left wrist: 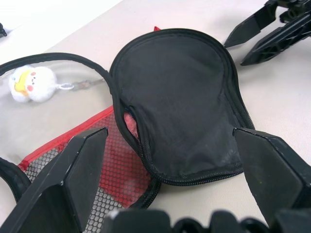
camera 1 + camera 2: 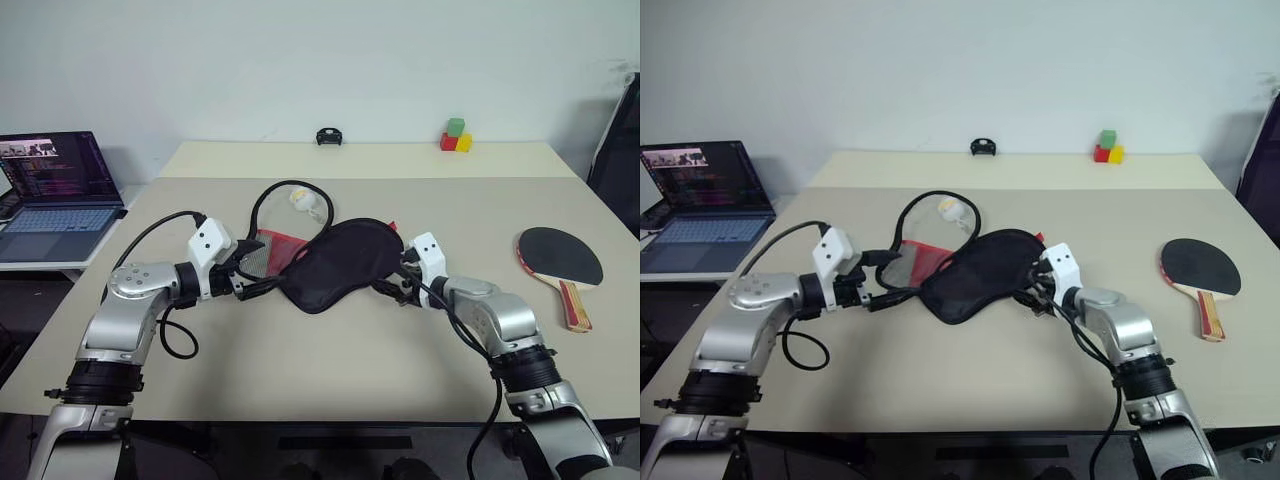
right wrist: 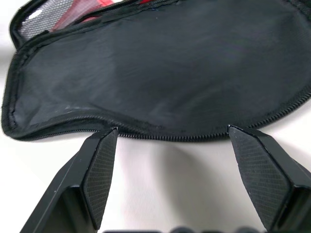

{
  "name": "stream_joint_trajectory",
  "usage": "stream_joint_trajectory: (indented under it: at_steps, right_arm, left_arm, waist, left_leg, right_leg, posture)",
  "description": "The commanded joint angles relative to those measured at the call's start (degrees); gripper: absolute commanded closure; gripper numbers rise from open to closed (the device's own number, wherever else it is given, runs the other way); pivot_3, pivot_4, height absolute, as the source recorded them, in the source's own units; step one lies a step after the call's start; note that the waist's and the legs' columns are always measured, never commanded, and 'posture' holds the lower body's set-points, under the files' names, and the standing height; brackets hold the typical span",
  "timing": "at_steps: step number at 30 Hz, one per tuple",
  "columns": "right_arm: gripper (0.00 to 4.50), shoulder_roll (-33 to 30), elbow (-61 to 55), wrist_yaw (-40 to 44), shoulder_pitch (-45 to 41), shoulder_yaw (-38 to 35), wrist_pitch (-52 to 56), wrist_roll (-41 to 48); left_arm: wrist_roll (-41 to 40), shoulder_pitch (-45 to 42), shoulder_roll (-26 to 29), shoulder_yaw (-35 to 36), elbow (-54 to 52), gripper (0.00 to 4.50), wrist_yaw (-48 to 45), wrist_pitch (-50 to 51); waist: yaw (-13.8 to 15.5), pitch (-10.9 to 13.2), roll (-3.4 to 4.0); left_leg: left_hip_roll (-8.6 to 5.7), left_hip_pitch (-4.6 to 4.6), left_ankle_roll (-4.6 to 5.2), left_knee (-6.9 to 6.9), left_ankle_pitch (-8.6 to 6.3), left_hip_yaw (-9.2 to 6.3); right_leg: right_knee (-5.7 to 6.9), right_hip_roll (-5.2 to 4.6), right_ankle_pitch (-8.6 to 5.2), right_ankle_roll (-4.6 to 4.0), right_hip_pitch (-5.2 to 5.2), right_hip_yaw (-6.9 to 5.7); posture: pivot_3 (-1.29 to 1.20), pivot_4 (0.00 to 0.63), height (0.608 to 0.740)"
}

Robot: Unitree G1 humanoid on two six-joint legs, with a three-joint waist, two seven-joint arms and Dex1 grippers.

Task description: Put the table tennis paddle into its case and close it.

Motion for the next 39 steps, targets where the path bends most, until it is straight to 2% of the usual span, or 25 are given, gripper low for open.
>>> stream_joint_trajectory:
  at_steps: [1,6,13,16,24,29,39]
  right_arm:
    - [0.57,1.17,1.66,-0.15,-3.98,-1.90,4.26,1.46]
    - [0.57,0.66,3.89,-0.82,-6.38,-1.80,5.38,-0.36]
    - [0.57,-1.64,-1.82,2.36,-5.10,-3.08,5.99,2.12]
    - [0.57,-1.25,-2.52,0.43,-4.52,-5.13,6.87,2.24]
    - [0.57,1.26,0.26,-6.44,-3.57,-7.51,11.33,1.25]
    - [0.57,4.01,1.24,-7.71,-3.71,-9.85,14.32,3.25]
    - [0.57,11.19,3.63,-9.04,-6.55,-12.92,17.45,6.01]
  left_arm:
    - [-0.10,-0.75,0.37,1.00,-0.77,0.00,0.27,-1.21]
    - [-0.04,-0.46,0.29,1.27,-1.08,0.00,0.81,-1.32]
    - [-0.04,0.22,0.31,1.40,-1.41,0.00,1.16,-1.54]
    - [-0.04,0.39,0.23,1.20,-1.34,0.00,1.22,-1.80]
    - [-2.20,-0.13,-0.18,1.00,-2.10,0.00,-1.59,-1.44]
    - [-7.70,-0.53,0.16,2.62,-4.48,0.00,-4.16,4.03]
    - [-7.84,-1.13,0.67,3.24,-3.78,0.00,-3.79,4.69]
  waist:
    - [-0.01,0.00,0.00]
    - [-0.02,0.00,0.00]
    - [-0.01,0.00,0.00]
    - [-0.01,0.00,0.00]
    - [-0.02,0.00,0.00]
    - [-0.09,-0.02,-0.02]
    - [-0.80,-0.03,-0.04]
  left_leg:
    - [0.00,0.00,0.00,0.00,0.00,0.00]
    - [0.00,-0.01,0.00,-0.01,0.00,-0.01]
    - [0.00,-0.16,0.00,0.00,0.00,-0.01]
    - [0.00,-0.25,0.00,0.00,0.00,0.00]
    - [0.00,-0.38,-0.02,0.00,0.01,0.03]
    - [0.00,-0.43,-0.02,0.00,0.02,0.07]
    - [0.01,-0.41,-0.02,0.02,0.02,0.18]
  right_leg:
    - [0.00,0.00,0.00,0.00,0.00,0.00]
    - [0.01,0.00,0.00,0.00,-0.03,0.01]
    - [0.04,0.00,0.00,0.00,-0.20,0.01]
    - [0.05,0.00,0.00,0.00,-0.29,0.02]
    - [0.10,0.00,0.00,-0.01,-0.47,0.05]
    - [0.11,0.00,0.01,-0.01,-0.54,0.08]
    - [0.50,0.02,0.00,-0.01,-0.77,0.15]
  posture:
    - [0.00,0.150,0.740]
    - [0.00,0.150,0.740]
    - [0.00,0.150,0.740]
    - [0.00,0.150,0.740]
    - [0.00,0.150,0.740]
    - [0.00,0.150,0.740]
    - [0.00,0.150,0.740]
